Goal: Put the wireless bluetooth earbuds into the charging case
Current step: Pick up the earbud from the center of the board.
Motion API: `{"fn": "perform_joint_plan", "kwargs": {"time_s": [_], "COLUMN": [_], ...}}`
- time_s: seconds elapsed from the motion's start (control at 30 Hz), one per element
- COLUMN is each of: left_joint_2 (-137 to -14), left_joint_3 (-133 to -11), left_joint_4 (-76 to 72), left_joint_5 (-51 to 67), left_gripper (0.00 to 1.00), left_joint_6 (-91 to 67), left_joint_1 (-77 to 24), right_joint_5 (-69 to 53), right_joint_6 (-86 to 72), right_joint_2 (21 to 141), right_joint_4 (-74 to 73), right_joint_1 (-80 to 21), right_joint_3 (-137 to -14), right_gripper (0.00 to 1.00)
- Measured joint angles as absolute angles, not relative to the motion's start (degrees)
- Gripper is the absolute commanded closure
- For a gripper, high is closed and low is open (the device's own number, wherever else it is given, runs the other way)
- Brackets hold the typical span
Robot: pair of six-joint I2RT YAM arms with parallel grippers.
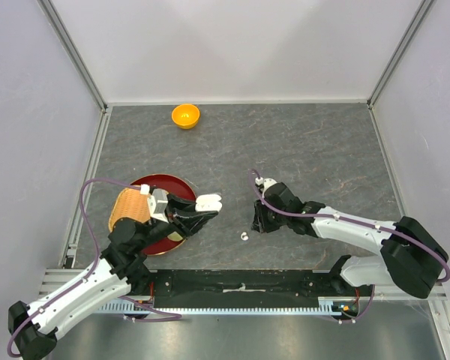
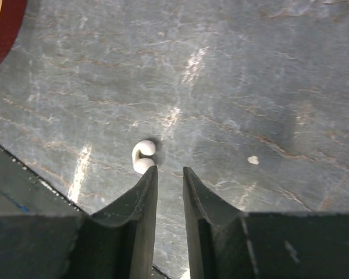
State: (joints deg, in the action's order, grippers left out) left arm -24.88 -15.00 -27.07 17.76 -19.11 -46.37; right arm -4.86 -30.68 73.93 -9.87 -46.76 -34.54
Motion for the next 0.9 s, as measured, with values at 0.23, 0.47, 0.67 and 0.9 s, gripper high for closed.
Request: {"fn": "perform_joint_plan", "kwargs": {"time_s": [0.23, 0.47, 0.67, 0.9], "left_joint_2": [-23.22, -21.63, -21.61, -21.58], "left_joint_3": [-14.92, -14.57, -14.57, -14.55], "left_joint_4": [-27.07, -27.05, -26.79, -26.61], "left_joint_5": [15.92, 14.61, 13.8, 13.58], "left_gripper": [0.98, 0.98, 0.98, 0.98], "left_joint_6": [-19.11, -19.11, -19.11, -19.11], "left_joint_1": [-46.37, -46.37, -46.37, -46.37], "right_joint_5": [-9.21, -10.55, -10.7, -10.63], "right_joint_6": [-31.79, -32.82, -32.88, -32.82], "right_joint_2": [74.81, 78.26, 80.53, 81.47], "right_joint_4": [-7.57, -5.67, -5.1, -4.73], "right_joint_1": [-50.65, -52.53, -52.86, -53.15], "right_joint_3": [-34.89, -35.4, -35.94, -36.82], "right_gripper": [0.71, 0.71, 0.7, 0.7]}}
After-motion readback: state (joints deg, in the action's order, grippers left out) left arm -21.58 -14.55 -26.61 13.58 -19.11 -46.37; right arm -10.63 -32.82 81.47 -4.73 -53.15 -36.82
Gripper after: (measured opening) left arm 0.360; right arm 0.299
